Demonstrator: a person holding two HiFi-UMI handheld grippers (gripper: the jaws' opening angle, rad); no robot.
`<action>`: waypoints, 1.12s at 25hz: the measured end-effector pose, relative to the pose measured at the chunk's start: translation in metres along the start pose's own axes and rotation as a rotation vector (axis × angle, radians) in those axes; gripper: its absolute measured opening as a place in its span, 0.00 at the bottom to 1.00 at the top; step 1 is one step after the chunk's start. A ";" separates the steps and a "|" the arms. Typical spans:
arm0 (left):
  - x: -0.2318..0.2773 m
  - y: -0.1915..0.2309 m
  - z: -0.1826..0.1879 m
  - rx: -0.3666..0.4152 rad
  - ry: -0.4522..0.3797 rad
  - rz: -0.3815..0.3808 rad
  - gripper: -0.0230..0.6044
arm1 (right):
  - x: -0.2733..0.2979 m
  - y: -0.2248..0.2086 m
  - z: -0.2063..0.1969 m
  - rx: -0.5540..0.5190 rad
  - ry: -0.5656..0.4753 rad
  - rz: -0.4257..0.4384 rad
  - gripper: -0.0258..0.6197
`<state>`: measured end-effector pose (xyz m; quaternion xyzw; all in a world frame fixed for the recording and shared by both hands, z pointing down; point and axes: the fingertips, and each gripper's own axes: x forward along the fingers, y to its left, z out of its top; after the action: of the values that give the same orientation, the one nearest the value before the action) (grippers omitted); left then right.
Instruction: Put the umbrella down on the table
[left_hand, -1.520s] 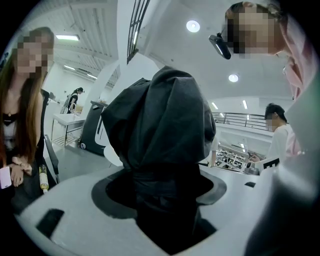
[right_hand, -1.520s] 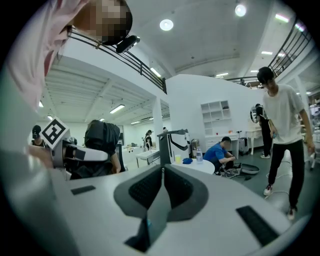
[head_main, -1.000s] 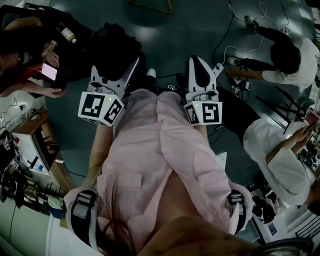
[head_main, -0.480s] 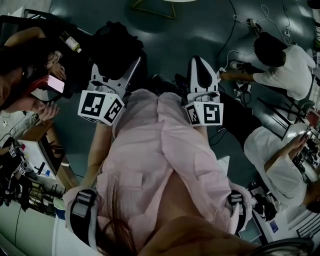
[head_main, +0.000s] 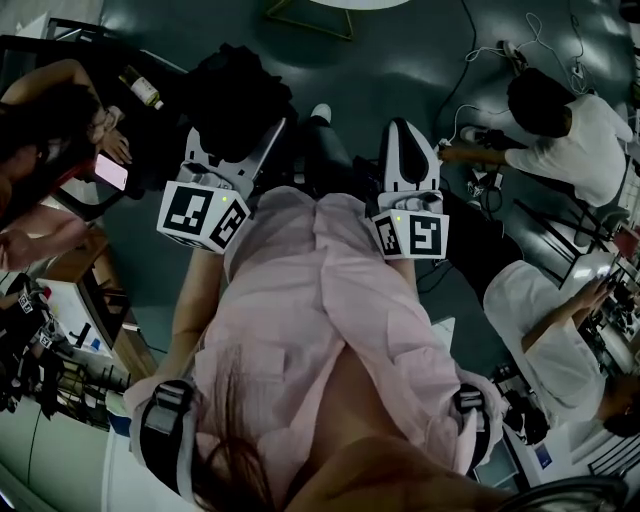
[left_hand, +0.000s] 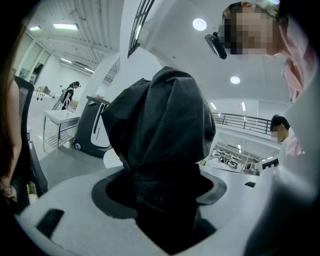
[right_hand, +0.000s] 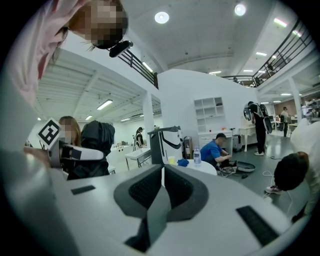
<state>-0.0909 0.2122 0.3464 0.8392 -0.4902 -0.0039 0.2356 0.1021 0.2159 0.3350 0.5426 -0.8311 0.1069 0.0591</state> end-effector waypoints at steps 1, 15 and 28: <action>0.004 0.000 0.000 -0.003 0.004 0.002 0.54 | 0.002 -0.003 0.000 0.002 0.004 0.001 0.09; 0.088 0.000 0.027 -0.011 -0.058 0.093 0.54 | 0.076 -0.073 0.028 -0.008 -0.024 0.113 0.09; 0.171 -0.022 0.025 -0.037 -0.105 0.159 0.54 | 0.118 -0.164 0.035 0.004 -0.018 0.158 0.09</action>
<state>0.0098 0.0705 0.3537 0.7917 -0.5667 -0.0383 0.2249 0.2054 0.0388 0.3450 0.4763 -0.8716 0.1080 0.0420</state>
